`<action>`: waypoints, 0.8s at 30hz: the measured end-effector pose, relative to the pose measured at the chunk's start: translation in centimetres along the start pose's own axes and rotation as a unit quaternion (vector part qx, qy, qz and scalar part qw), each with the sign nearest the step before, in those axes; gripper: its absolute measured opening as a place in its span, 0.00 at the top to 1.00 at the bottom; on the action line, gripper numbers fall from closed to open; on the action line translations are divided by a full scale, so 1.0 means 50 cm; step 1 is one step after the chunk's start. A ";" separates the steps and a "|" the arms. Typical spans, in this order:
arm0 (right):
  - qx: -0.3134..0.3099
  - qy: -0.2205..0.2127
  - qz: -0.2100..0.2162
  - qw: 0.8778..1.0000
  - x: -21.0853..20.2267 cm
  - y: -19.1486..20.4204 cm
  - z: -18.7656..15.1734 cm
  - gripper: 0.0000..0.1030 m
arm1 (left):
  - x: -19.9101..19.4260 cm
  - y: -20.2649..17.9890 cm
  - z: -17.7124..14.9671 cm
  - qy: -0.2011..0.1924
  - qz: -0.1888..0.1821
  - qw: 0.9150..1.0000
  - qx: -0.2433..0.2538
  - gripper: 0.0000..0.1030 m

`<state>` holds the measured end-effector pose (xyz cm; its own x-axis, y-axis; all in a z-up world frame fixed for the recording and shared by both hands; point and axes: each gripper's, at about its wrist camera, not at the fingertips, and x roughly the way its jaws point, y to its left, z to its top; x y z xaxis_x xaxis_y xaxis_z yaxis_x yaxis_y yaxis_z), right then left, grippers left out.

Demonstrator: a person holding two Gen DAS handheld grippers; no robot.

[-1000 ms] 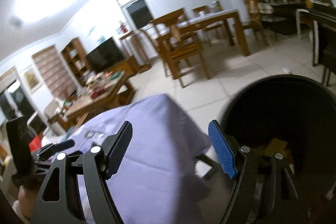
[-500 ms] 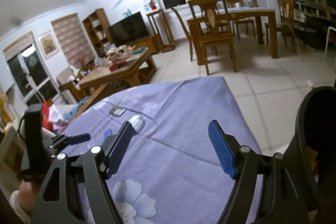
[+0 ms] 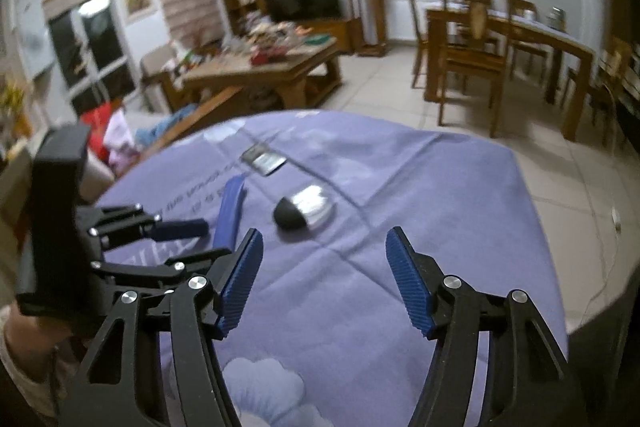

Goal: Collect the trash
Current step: 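Grasp the blue strip with left tool while right tool grasps black-and-clear cap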

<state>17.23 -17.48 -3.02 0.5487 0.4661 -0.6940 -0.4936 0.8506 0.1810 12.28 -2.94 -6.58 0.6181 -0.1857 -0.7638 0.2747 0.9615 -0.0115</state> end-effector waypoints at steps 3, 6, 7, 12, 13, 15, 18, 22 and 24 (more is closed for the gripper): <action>-0.030 0.019 0.002 0.999 0.043 0.022 0.015 0.39 | 0.001 0.008 0.002 -0.001 -0.003 1.000 -0.002 0.63; -0.055 0.039 -0.005 0.998 0.089 0.028 0.028 0.39 | -0.002 0.013 0.002 -0.002 -0.005 1.000 -0.007 0.66; -0.060 0.047 -0.004 0.997 0.104 0.029 0.034 0.39 | -0.001 0.012 0.004 -0.001 -0.005 1.000 -0.007 0.66; -0.073 0.065 -0.005 0.995 0.150 0.033 0.046 0.39 | -0.002 0.011 0.005 -0.001 -0.003 1.000 -0.007 0.69; -0.076 0.067 -0.005 0.995 0.160 0.033 0.050 0.39 | -0.003 0.011 0.004 -0.001 -0.002 1.000 -0.007 0.69; -0.081 0.071 -0.006 0.994 0.174 0.033 0.052 0.39 | -0.003 0.012 0.007 -0.001 -0.003 1.000 -0.007 0.69; -0.086 0.073 -0.007 0.994 0.189 0.034 0.049 0.39 | -0.003 0.012 0.007 -0.001 -0.003 1.000 -0.008 0.70; -0.090 0.081 -0.002 0.993 0.202 0.035 0.046 0.48 | -0.003 0.013 0.007 -0.001 -0.005 1.000 -0.010 0.70; -0.091 0.081 -0.001 0.993 0.202 0.039 0.046 0.49 | -0.004 0.013 0.011 -0.002 -0.009 1.000 -0.014 0.71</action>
<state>23.36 -10.54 -8.07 0.4415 0.4070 -0.7996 -0.6150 0.7862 0.0606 12.73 -2.39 -6.09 0.6162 -0.2031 -0.7609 0.2643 0.9635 -0.0431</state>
